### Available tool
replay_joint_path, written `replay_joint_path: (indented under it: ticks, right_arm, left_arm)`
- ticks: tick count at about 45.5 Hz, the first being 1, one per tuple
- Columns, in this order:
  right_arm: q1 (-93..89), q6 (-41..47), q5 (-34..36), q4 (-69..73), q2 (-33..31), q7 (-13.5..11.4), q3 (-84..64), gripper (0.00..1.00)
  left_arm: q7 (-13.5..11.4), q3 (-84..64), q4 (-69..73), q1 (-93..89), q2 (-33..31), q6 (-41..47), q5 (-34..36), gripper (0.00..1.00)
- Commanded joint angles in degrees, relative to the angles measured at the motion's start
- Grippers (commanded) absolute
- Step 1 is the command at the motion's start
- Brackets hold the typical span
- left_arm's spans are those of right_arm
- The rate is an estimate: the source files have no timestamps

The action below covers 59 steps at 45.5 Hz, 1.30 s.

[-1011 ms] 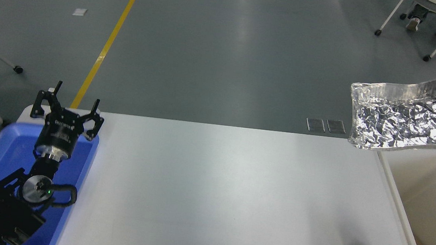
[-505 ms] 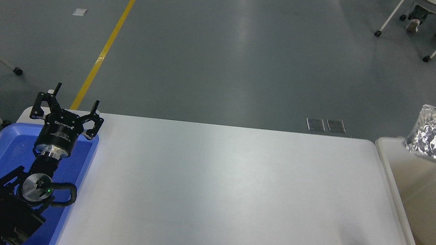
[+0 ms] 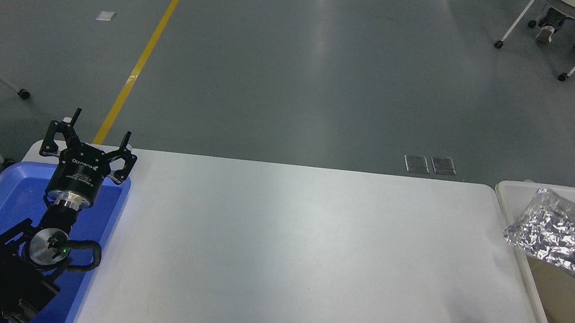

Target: Pick up foil plate and place in dustbin

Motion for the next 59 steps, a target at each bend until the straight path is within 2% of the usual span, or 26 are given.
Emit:
replay_joint_path:
  ticks: [1, 5, 6, 7, 8, 27, 34, 40, 49, 59]
  right_arm:
    - [-2.3, -1.7, 0.7, -1.2, 1.3, -0.1, 1.1, 0.00]
    - [-2.5, -2.2, 0.8, -1.4, 1.2, -0.1, 1.1, 0.01]
    - [-2.5, -2.2, 0.8, -1.5, 1.1, -0.1, 1.1, 0.32]
    - [-2.5, -2.3, 0.8, -1.6, 1.1, -0.1, 1.1, 0.70]
    - [-2.4, -2.1, 1.0, -1.5, 0.9, -0.1, 1.1, 1.00]
    - [6.1, -1.5, -0.1, 1.7, -3.5, 0.1, -2.4, 1.00]
    - [22.3, -0.9, -0.3, 12.8, -7.9, 0.4, -15.2, 1.00]
    - [38.7, 0.9, -0.4, 26.6, -8.6, 0.1, -25.7, 1.00]
    - [61.7, 9.6, -0.2, 47.9, -4.5, -0.1, -36.6, 1.00]
    - [75.8, 25.2, 2.4, 59.2, 5.9, -0.1, -39.8, 1.00]
  left_arm:
    - [0.0, 0.0, 0.0, 0.0, 0.0, 0.0, 0.0, 1.00]
    - [0.0, 0.0, 0.0, 0.0, 0.0, 0.0, 0.0, 1.00]
    - [0.0, 0.0, 0.0, 0.0, 0.0, 0.0, 0.0, 1.00]
    - [0.0, 0.0, 0.0, 0.0, 0.0, 0.0, 0.0, 1.00]
    - [0.0, 0.1, 0.0, 0.0, 0.0, 0.0, 0.0, 1.00]
    - [0.0, 0.3, -0.1, -0.1, 0.0, 0.0, 0.1, 1.00]
    - [0.1, 0.4, 0.0, -0.2, 0.0, -0.1, 0.1, 1.00]
    - [0.1, 0.4, -0.1, -0.2, 0.0, -0.1, 0.1, 1.00]
    - [0.2, 0.4, -0.1, -0.2, 0.0, -0.2, 0.1, 1.00]
    - [0.1, 0.4, 0.0, -0.1, 0.1, -0.1, 0.1, 1.00]
